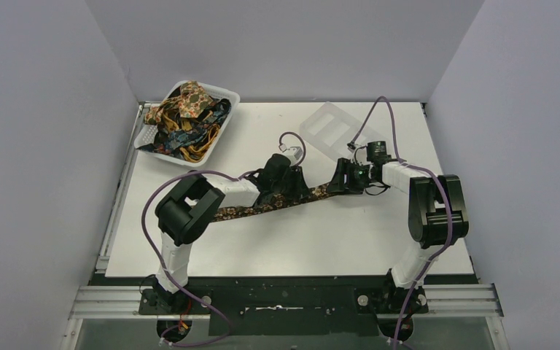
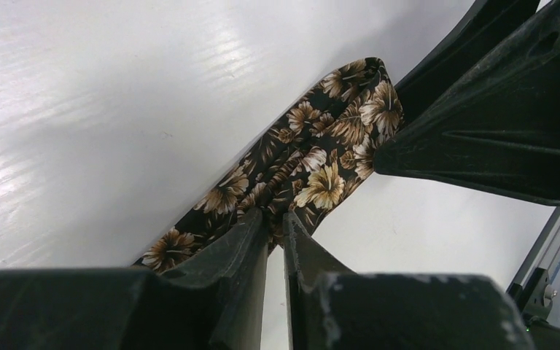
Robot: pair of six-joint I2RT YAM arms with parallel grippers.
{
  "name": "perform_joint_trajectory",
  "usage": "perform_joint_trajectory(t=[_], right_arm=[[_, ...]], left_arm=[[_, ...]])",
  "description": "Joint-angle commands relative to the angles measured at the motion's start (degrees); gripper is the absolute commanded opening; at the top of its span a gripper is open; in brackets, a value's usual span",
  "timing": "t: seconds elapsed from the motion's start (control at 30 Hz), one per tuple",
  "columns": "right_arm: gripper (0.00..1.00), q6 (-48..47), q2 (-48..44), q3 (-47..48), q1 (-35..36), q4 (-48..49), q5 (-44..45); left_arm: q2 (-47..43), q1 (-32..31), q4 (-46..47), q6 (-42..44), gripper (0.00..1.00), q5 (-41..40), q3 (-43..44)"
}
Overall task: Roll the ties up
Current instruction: Roll the tie at the center of the board.
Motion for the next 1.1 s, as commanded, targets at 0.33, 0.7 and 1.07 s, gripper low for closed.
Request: perform_joint_trajectory(t=[0.33, 0.7, 1.07], right_arm=[[0.51, 1.67, 0.79, -0.04, -0.08, 4.37, -1.89], [0.4, 1.62, -0.63, -0.17, 0.15, 3.55, -2.32], [0.24, 4.45, -4.61, -0.5, 2.54, 3.22, 4.32]], left_arm=[[1.14, 1.27, 2.84, 3.2, 0.19, 2.11, -0.36], [1.34, 1.22, -1.34, 5.57, 0.21, 0.02, 1.61], [0.64, 1.23, -2.7, 6.58, 0.24, -0.83, 2.91]])
